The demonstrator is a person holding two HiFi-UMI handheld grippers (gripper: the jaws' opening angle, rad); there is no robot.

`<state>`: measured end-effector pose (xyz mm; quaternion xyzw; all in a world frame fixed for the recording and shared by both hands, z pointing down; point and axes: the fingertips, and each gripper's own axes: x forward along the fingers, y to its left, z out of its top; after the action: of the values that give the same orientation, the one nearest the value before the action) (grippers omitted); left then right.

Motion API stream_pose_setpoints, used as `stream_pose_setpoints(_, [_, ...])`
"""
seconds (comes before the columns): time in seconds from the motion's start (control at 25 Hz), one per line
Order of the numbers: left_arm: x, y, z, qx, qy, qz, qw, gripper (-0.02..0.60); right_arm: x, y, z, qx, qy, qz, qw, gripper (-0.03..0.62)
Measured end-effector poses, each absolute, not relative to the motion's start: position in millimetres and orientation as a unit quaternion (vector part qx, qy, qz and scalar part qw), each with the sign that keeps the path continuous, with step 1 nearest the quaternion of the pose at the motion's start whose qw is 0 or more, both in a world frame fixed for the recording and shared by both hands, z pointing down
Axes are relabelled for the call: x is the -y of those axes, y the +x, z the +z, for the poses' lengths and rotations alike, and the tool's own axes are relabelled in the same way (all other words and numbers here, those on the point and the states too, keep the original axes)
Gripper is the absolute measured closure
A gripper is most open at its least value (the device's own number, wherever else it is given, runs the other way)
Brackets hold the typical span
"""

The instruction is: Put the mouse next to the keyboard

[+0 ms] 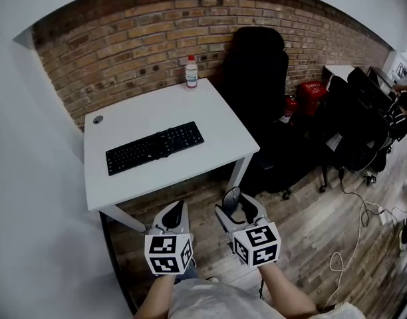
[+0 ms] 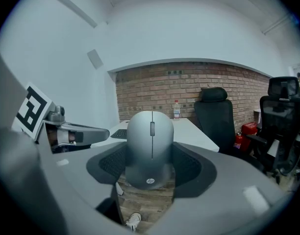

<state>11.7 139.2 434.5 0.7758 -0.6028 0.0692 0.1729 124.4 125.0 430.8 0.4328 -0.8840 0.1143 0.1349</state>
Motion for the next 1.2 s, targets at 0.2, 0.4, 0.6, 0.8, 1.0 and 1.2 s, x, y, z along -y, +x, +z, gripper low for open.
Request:
stream_pose_setpoints(0.2, [-98,2,441,0.595,0.78,0.064,0.18,0.588,-88,117,436,0.878,0.444,0.114,0.141,0.309])
stream_pose_setpoints(0.4, [-56,-16,452,0.59,0.782,0.068,0.19,0.588,-45,104,444,0.87,0.454,0.123,0.148,0.309])
stream_pose_setpoints(0.6, [-12,-36,458,0.582,0.785,0.075,0.2,0.588,-3,82,445,0.866,0.46,0.131,0.149,0.309])
stream_pose_setpoints(0.8, [28,-48,455,0.569,0.794,0.081,0.199,0.588,33,69,447,0.858,0.47,0.136,0.156,0.309])
stream_pose_setpoints(1.0, [55,-58,457,0.556,0.801,0.088,0.204,0.588,59,56,450,0.853,0.477,0.139,0.161,0.309])
stream_pose_setpoints(1.2, [75,-69,456,0.546,0.808,0.087,0.203,0.588,78,43,450,0.847,0.486,0.139,0.166,0.31])
